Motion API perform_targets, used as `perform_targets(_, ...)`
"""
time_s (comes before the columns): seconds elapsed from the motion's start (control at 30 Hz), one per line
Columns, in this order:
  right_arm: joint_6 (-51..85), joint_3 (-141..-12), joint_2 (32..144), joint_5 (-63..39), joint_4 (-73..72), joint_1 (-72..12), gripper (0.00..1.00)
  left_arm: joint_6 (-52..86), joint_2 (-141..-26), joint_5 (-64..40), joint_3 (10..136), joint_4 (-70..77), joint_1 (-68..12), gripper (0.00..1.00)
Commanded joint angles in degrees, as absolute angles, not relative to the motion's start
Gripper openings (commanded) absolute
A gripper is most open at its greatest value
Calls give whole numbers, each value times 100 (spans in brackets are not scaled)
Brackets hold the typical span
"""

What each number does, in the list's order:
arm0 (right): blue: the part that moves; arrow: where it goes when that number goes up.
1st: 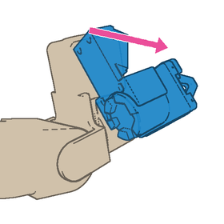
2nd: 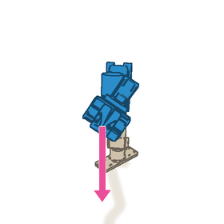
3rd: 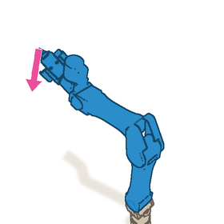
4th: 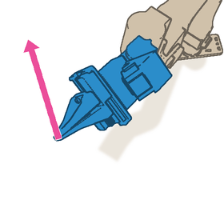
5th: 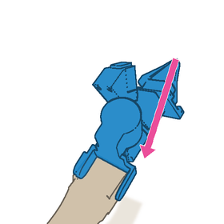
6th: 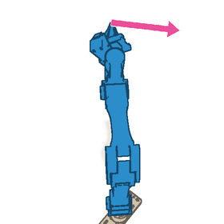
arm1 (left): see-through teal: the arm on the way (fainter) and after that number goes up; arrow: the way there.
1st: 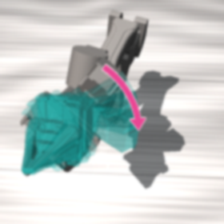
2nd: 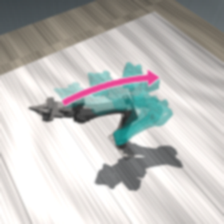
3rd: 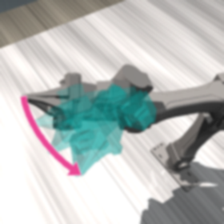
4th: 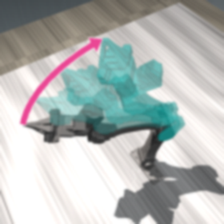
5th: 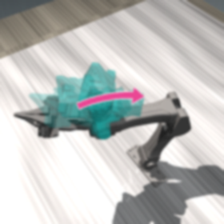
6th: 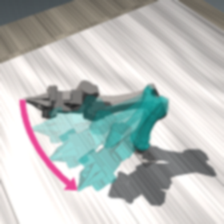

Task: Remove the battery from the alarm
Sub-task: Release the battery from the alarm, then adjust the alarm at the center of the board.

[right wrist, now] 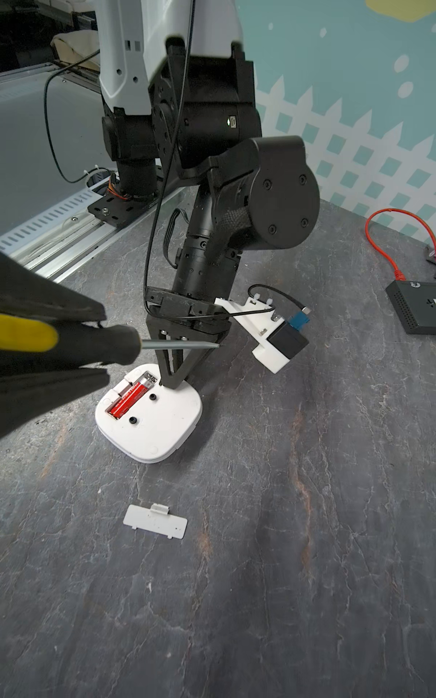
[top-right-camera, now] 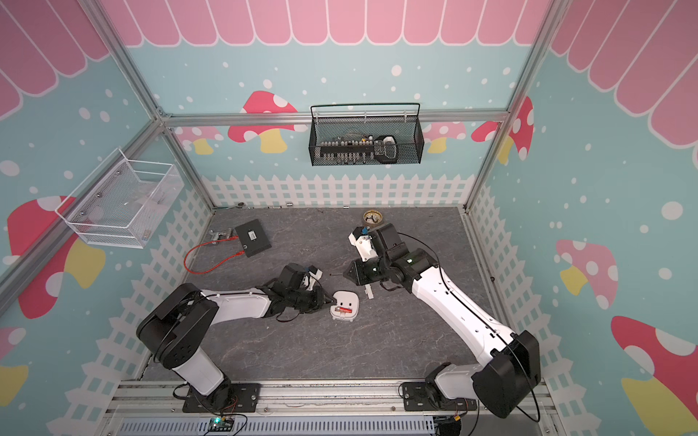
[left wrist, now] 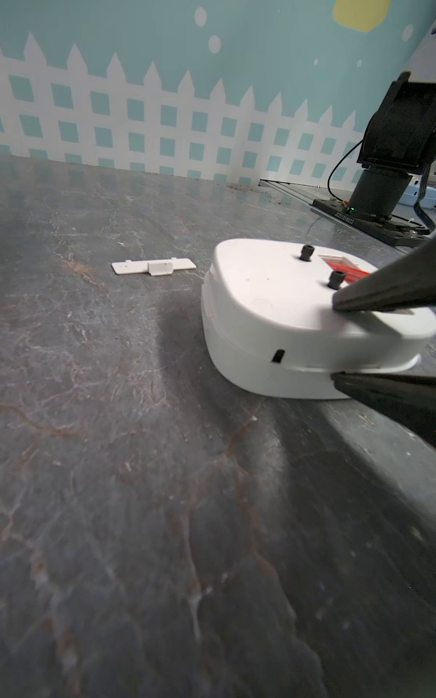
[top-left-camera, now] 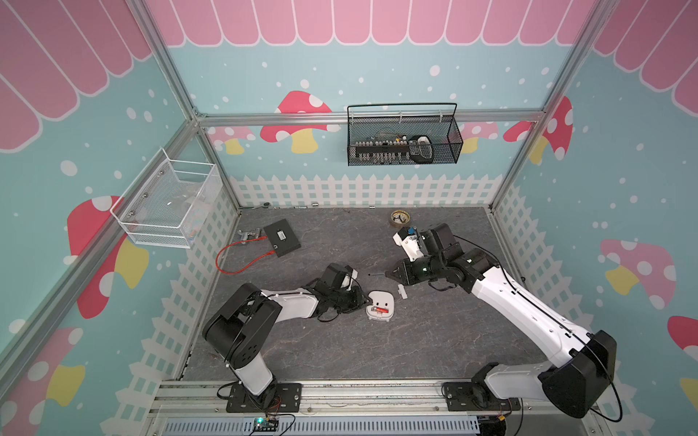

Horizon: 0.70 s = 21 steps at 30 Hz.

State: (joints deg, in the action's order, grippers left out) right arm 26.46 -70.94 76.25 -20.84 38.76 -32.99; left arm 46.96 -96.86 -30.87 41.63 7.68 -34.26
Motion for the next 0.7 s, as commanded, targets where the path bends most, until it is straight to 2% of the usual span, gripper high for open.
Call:
perform_targets(0.0,2612,-7224,7612,-1891,3998,-3275,0,4660,-9878,-3059,4139,479,-3467,29)
perform_targets(0.33,2338,-7125,7792,-1595,4983,-3331,0,4623,-9817,-3004,4166,361,-3454,29)
perform_targets(0.53,2349,-7247,7648,-725,5233,-3321,0,4561,-9597,-2854,4191,188,-3372,33)
perform_targets(0.67,2355,-7248,7842,-486,5359,-3300,0,4550,-9560,-2852,4250,96,-3383,33)
